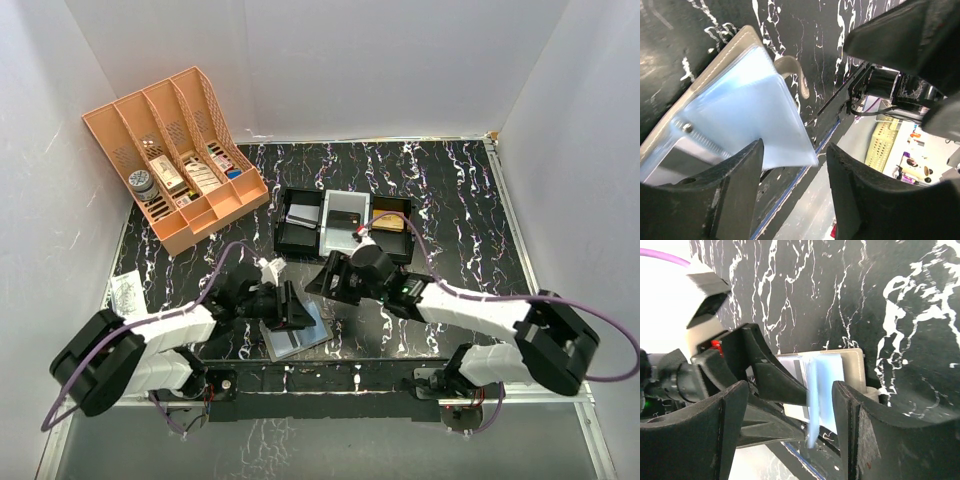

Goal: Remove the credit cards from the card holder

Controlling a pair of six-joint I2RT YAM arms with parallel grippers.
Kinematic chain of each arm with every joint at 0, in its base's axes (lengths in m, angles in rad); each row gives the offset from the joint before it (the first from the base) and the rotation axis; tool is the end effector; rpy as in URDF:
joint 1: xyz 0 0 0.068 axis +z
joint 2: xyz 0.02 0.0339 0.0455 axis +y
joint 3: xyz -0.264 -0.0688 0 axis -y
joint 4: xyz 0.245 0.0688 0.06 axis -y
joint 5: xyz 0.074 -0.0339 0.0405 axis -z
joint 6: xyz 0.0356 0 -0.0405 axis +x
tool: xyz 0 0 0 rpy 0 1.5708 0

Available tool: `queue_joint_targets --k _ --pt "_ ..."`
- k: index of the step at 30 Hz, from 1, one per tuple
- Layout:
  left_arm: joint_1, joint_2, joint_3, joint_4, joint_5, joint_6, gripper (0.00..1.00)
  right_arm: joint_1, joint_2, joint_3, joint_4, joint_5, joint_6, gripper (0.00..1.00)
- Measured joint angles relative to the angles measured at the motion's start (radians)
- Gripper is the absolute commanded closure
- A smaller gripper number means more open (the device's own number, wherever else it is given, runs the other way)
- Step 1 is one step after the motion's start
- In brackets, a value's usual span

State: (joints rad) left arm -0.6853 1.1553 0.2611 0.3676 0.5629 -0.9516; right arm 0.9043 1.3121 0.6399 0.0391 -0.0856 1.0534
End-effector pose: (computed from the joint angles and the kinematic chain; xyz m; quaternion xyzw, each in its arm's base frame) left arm 0.1456 -0.1436 0.1493 0.0267 0.8437 -0.5143 0.1516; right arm 0.1644 0.2139 0.1983 0.0471 0.8902 0.3959 0.2202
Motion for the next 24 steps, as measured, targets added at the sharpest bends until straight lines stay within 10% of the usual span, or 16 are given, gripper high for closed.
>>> queue_joint_targets --k 7,24 --pt "-0.130 0.127 0.126 -0.074 -0.116 0.039 0.43 -0.032 -0.149 -0.028 -0.063 0.049 -0.007 0.41" --pt "-0.181 -0.458 0.146 -0.712 -0.669 -0.068 0.34 -0.001 0.059 0.039 -0.002 -0.155 -0.052 0.57"
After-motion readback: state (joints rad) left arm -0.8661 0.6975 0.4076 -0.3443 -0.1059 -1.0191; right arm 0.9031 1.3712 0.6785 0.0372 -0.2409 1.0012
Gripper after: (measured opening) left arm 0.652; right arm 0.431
